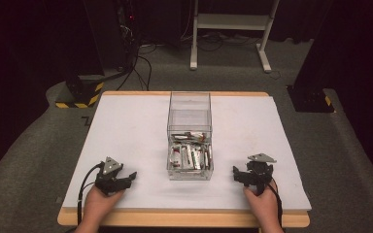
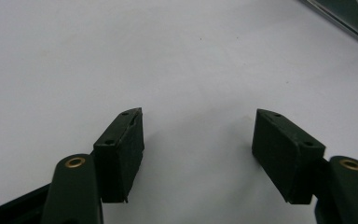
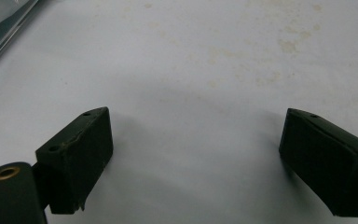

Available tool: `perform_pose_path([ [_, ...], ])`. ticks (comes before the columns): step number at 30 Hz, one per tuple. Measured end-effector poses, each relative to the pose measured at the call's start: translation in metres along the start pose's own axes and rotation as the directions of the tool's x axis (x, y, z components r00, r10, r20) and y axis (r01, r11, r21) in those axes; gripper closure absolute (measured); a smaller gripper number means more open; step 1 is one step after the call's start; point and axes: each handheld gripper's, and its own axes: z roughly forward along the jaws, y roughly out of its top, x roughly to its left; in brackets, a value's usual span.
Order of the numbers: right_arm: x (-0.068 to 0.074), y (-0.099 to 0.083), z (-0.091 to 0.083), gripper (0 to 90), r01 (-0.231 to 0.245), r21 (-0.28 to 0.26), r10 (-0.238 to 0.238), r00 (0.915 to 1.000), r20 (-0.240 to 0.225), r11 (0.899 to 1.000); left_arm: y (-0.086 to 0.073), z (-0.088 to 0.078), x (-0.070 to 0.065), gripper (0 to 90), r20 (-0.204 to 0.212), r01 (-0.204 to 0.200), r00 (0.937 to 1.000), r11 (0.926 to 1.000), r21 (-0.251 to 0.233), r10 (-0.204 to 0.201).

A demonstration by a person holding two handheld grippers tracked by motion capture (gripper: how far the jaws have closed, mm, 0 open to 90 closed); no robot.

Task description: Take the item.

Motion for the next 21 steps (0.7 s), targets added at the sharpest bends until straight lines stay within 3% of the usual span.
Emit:
perform_pose_path([
  [21,0.0036,-0.0088,-0.0082,9.6,0.007,-0.005,-0.007,1.0000,-0.007,1.000,0.0003,-0.0001,-0.0005,33.4,-0.004,-0.006,1.0000,1.0000,0.002,0.006],
])
